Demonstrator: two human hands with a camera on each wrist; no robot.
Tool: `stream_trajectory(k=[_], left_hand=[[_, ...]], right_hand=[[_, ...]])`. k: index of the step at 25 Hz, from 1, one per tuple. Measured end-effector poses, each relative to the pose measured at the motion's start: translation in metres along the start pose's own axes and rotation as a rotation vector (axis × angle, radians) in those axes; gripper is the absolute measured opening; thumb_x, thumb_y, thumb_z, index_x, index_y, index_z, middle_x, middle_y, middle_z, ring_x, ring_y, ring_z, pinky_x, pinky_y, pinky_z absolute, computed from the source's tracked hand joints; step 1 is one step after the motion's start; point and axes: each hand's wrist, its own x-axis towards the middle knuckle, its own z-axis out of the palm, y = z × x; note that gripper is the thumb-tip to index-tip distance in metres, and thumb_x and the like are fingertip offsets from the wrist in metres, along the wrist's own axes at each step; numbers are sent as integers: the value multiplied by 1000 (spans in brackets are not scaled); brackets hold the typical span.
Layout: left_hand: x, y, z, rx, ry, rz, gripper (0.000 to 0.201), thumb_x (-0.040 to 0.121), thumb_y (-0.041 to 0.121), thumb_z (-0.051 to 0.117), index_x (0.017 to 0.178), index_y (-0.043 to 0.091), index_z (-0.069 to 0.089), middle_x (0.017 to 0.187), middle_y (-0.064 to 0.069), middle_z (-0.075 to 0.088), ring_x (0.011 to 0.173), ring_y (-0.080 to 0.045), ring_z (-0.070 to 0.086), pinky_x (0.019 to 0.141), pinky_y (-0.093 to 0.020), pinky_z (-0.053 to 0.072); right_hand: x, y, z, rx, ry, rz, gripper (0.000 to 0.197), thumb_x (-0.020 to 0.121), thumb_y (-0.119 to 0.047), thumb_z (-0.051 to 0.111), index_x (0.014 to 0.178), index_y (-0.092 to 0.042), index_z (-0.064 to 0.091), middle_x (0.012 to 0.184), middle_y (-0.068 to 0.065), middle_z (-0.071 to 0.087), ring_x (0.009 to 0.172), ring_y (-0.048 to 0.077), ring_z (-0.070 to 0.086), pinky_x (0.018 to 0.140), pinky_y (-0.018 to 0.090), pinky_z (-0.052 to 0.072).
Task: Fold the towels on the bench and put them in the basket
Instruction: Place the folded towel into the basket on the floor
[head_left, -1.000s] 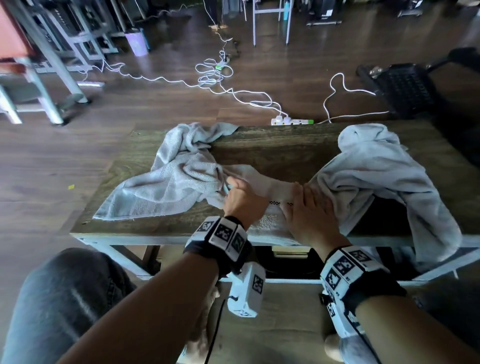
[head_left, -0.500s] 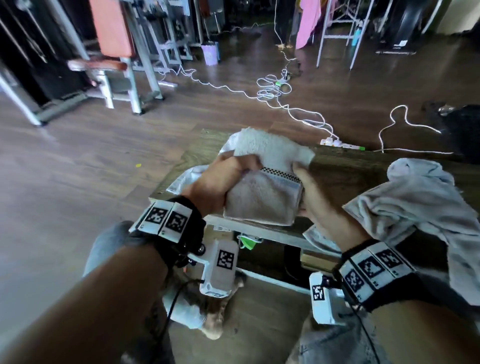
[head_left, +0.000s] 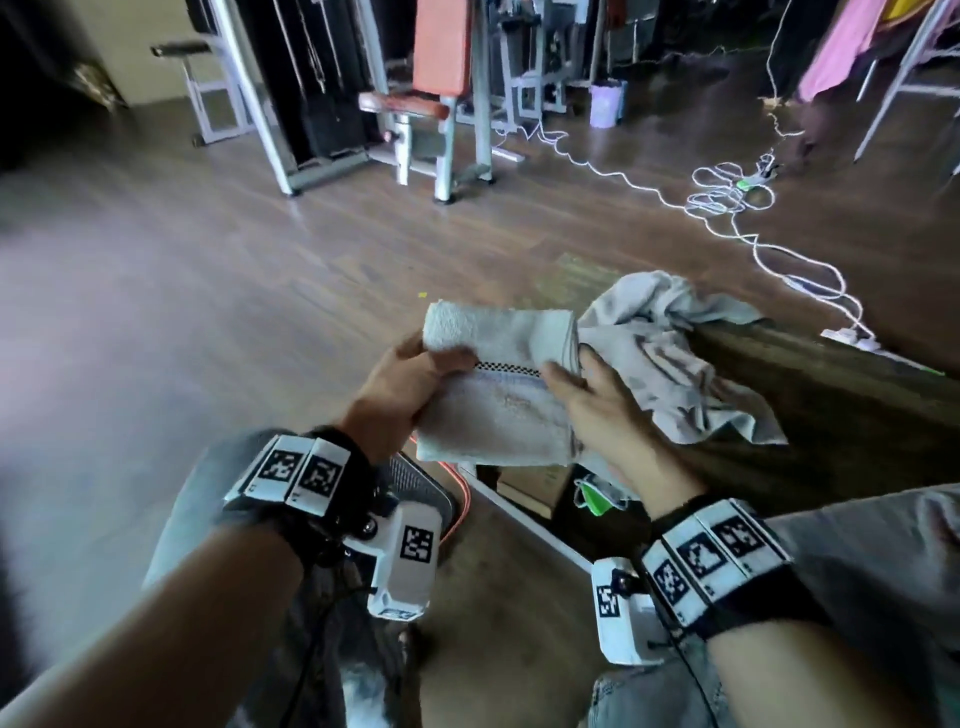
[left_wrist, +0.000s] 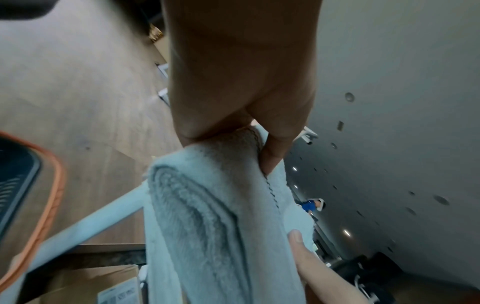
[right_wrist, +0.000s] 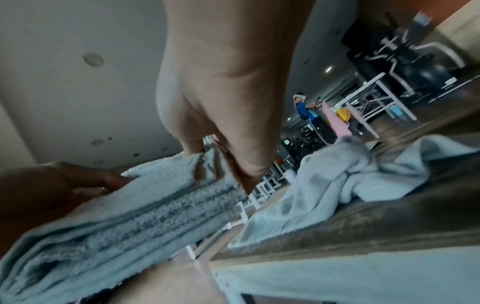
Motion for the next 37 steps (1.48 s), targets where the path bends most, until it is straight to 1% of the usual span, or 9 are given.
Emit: stream_trajectory(k=[6, 8, 12, 16, 20, 24, 26, 30, 37], left_hand=[[18, -59, -81, 60, 368, -239, 7, 69, 17, 63, 68, 12, 60, 62, -5, 61, 54, -22, 57, 59, -35, 53], [18, -75, -107, 96, 455, -283, 19, 69, 23, 61, 83, 9, 61, 71, -8, 63, 64, -24, 61, 67, -43, 58], [27, -123, -145, 192, 594, -366, 34, 86, 14, 53, 111, 11, 30, 91, -8, 49, 79, -19, 53, 64, -31, 48], [47, -182, -170, 537, 437, -516, 20, 88, 9, 54, 105, 8, 64, 95, -12, 68, 91, -30, 65, 71, -34, 48], [52, -215, -178, 693, 356, -660, 28, 101, 4, 40, 119, -2, 61, 121, -12, 67, 109, -27, 66, 85, -31, 51], [66, -252, -202, 635, 352, -835, 27, 100, 6, 46, 118, -5, 62, 122, -15, 67, 92, -12, 71, 57, -20, 44], [63, -266, -214, 770, 264, -839, 26, 100, 5, 45, 116, -6, 62, 121, -15, 67, 109, -26, 66, 72, -26, 45], [68, -291, -241, 660, 386, -982, 30, 98, 8, 49, 120, -8, 61, 125, -21, 64, 117, -34, 60, 94, -35, 48], [76, -319, -262, 823, 288, -1008, 37, 99, 11, 43, 126, -10, 57, 132, -29, 56, 124, -42, 53, 65, -26, 42]], right_hand=[[31, 12, 93, -200, -184, 132, 39, 96, -32, 54, 127, -28, 31, 104, -3, 57, 90, 14, 58, 76, 37, 51], [40, 18, 127, -291, -226, 143, 42, 93, -28, 55, 121, -29, 24, 94, -2, 51, 81, 18, 55, 78, 40, 48], [53, 45, 181, -369, -344, 113, 28, 95, -16, 55, 113, -18, 34, 86, -5, 46, 71, 13, 50, 57, 29, 37], [77, 103, 228, -389, -482, 167, 9, 90, -19, 55, 96, -26, 57, 99, -4, 63, 97, 22, 62, 80, 36, 50], [91, 147, 264, -474, -675, 265, 30, 92, -12, 49, 117, -26, 60, 125, 3, 60, 104, 21, 56, 85, 29, 43], [96, 181, 310, -539, -841, 313, 39, 93, -9, 46, 127, -20, 59, 132, 6, 58, 106, 22, 54, 92, 29, 45], [94, 192, 332, -562, -891, 312, 37, 94, -9, 45, 127, -15, 60, 132, 8, 58, 109, 24, 56, 94, 30, 47], [95, 211, 362, -573, -933, 334, 39, 92, -10, 45, 129, -7, 58, 136, 11, 58, 120, 30, 57, 99, 33, 48], [103, 239, 391, -642, -1095, 458, 59, 92, -21, 41, 151, -23, 36, 152, 9, 43, 129, 32, 51, 109, 43, 42]])
